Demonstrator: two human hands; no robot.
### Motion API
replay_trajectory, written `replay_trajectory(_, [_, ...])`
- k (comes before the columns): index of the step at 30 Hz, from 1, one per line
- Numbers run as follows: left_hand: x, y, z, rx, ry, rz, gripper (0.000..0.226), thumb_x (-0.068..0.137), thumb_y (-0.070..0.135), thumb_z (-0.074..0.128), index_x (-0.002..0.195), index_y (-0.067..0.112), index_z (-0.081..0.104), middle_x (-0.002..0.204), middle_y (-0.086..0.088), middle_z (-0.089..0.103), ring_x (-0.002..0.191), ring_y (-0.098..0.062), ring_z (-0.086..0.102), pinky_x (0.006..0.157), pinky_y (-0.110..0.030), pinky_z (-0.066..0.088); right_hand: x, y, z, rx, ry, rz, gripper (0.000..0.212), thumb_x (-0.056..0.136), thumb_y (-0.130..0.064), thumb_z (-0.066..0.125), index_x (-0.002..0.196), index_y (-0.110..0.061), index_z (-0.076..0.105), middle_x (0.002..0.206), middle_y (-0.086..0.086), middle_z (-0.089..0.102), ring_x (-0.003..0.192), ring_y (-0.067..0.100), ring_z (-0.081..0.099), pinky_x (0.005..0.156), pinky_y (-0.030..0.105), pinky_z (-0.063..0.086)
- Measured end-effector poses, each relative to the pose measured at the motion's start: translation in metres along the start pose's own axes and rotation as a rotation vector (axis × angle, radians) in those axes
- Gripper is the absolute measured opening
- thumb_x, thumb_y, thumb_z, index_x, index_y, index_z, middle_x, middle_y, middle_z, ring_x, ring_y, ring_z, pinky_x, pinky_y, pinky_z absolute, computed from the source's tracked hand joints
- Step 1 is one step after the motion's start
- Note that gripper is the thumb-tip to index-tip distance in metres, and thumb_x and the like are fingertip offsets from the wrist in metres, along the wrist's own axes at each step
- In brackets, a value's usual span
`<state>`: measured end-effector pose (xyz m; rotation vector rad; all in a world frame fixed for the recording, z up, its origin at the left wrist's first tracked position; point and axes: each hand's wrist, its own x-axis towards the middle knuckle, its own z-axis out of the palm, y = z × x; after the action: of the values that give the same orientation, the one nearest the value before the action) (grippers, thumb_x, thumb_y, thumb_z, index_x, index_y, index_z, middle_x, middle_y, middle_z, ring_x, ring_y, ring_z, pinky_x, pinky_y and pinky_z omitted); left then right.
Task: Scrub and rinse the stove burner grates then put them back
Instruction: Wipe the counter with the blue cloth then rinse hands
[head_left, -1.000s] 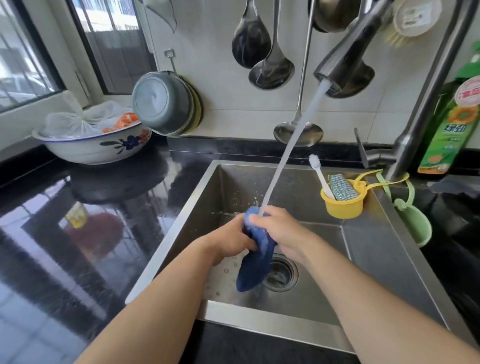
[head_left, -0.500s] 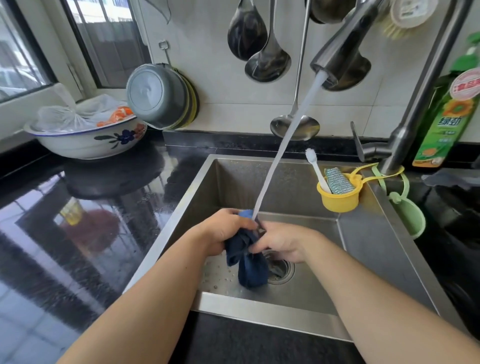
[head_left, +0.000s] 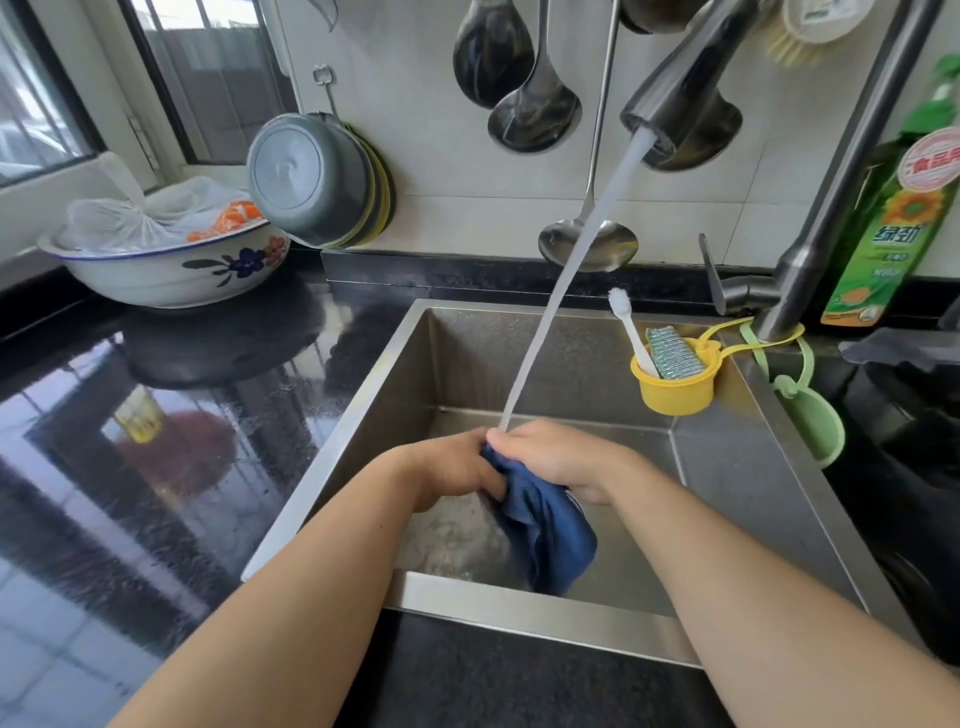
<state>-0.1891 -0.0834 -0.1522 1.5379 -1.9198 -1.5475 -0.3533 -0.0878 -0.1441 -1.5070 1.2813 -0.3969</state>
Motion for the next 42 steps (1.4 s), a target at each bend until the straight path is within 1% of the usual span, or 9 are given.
replay_trajectory(5, [0.004, -0.002, -0.002, -0.144, 0.051, 0.017, 0.038, 0.063, -0.005, 0.071, 0.101, -0.005, 0.072, 0.103, -0.026, 0.073, 0.093, -0.033, 0.071, 0.088, -0.044, 0.058, 0.0, -0.006, -0.002, 0.09, 0.137, -0.038, 0.056, 0.082, -0.061, 0.06, 0.098, -0.01, 0.075, 0.095, 0.013, 0.077, 0.097, 0.03, 0.073, 0.095, 0.05, 0.055])
replay_trajectory(11, [-0.005, 0.012, -0.009, -0.6, 0.149, -0.06, 0.03, 0.07, 0.006, 0.062, 0.1, 0.002, 0.067, 0.091, -0.021, 0.067, 0.082, -0.032, 0.065, 0.084, -0.041, 0.052, 0.008, -0.001, -0.017, 0.529, 0.266, -0.029, 0.025, 0.096, -0.023, 0.065, 0.11, -0.004, 0.071, 0.101, 0.019, 0.075, 0.089, 0.032, 0.072, 0.087, 0.047, 0.057])
replay_trajectory(17, [-0.011, 0.015, -0.014, -0.811, 0.11, 0.028, 0.029, 0.07, 0.015, 0.051, 0.092, 0.008, 0.069, 0.101, -0.018, 0.067, 0.094, -0.032, 0.063, 0.097, -0.043, 0.047, -0.003, 0.002, -0.012, 0.414, 0.024, 0.161, 0.029, 0.101, -0.002, 0.048, 0.127, -0.003, 0.063, 0.118, 0.021, 0.07, 0.101, 0.029, 0.065, 0.085, 0.041, 0.056])
replay_trajectory(21, [-0.011, 0.018, -0.012, -0.726, 0.071, -0.011, 0.037, 0.077, 0.008, 0.035, 0.067, 0.014, 0.071, 0.079, -0.009, 0.067, 0.077, -0.024, 0.063, 0.082, -0.035, 0.046, -0.002, -0.001, -0.016, 0.203, 0.247, 0.2, 0.021, 0.097, 0.001, 0.049, 0.106, -0.004, 0.067, 0.096, 0.015, 0.07, 0.086, 0.025, 0.068, 0.071, 0.036, 0.059])
replay_trajectory(25, [-0.004, 0.011, -0.011, -0.647, 0.06, 0.002, 0.05, 0.065, -0.002, 0.059, 0.114, 0.001, 0.069, 0.108, -0.018, 0.071, 0.106, -0.034, 0.065, 0.106, -0.047, 0.044, 0.001, 0.0, -0.019, 0.191, 0.374, 0.181, 0.022, 0.094, 0.004, 0.044, 0.093, -0.004, 0.065, 0.082, 0.014, 0.053, 0.066, 0.023, 0.05, 0.062, 0.034, 0.049])
replay_trajectory(29, [-0.001, 0.004, -0.01, -0.593, 0.086, -0.005, 0.048, 0.074, -0.006, 0.071, 0.12, 0.007, 0.067, 0.114, -0.015, 0.073, 0.113, -0.035, 0.066, 0.103, -0.048, 0.047, -0.009, -0.012, -0.036, -0.214, 0.637, 0.059, 0.032, 0.093, 0.001, 0.048, 0.11, -0.011, 0.072, 0.109, 0.007, 0.066, 0.104, 0.029, 0.061, 0.094, 0.041, 0.053])
replay_trajectory(32, [0.003, 0.004, -0.01, -0.547, 0.087, -0.009, 0.054, 0.065, 0.004, 0.08, 0.118, 0.005, 0.069, 0.118, -0.018, 0.073, 0.118, -0.039, 0.066, 0.105, -0.05, 0.048, -0.015, -0.031, -0.077, -0.618, 0.795, -0.024, 0.031, 0.091, -0.004, 0.051, 0.116, -0.012, 0.067, 0.12, 0.012, 0.062, 0.11, 0.033, 0.057, 0.087, 0.04, 0.05])
replay_trajectory(37, [-0.001, 0.009, -0.003, -0.471, 0.093, -0.079, 0.028, 0.077, -0.011, 0.075, 0.102, 0.002, 0.07, 0.105, -0.022, 0.075, 0.103, -0.036, 0.071, 0.102, -0.05, 0.053, -0.008, -0.026, -0.15, -1.517, 0.681, 0.184, 0.043, 0.092, -0.019, 0.045, 0.132, -0.009, 0.058, 0.138, 0.013, 0.052, 0.14, 0.034, 0.03, 0.12, 0.048, 0.019])
replay_trajectory(42, [-0.004, 0.006, -0.007, -0.308, 0.091, -0.171, 0.034, 0.074, -0.007, 0.081, 0.106, -0.002, 0.072, 0.102, -0.016, 0.077, 0.101, -0.032, 0.073, 0.101, -0.048, 0.055, -0.008, -0.024, -0.187, -1.591, 0.691, 0.447, 0.06, 0.102, -0.035, 0.038, 0.153, -0.006, 0.033, 0.163, 0.013, 0.023, 0.152, 0.035, 0.008, 0.123, 0.05, 0.003])
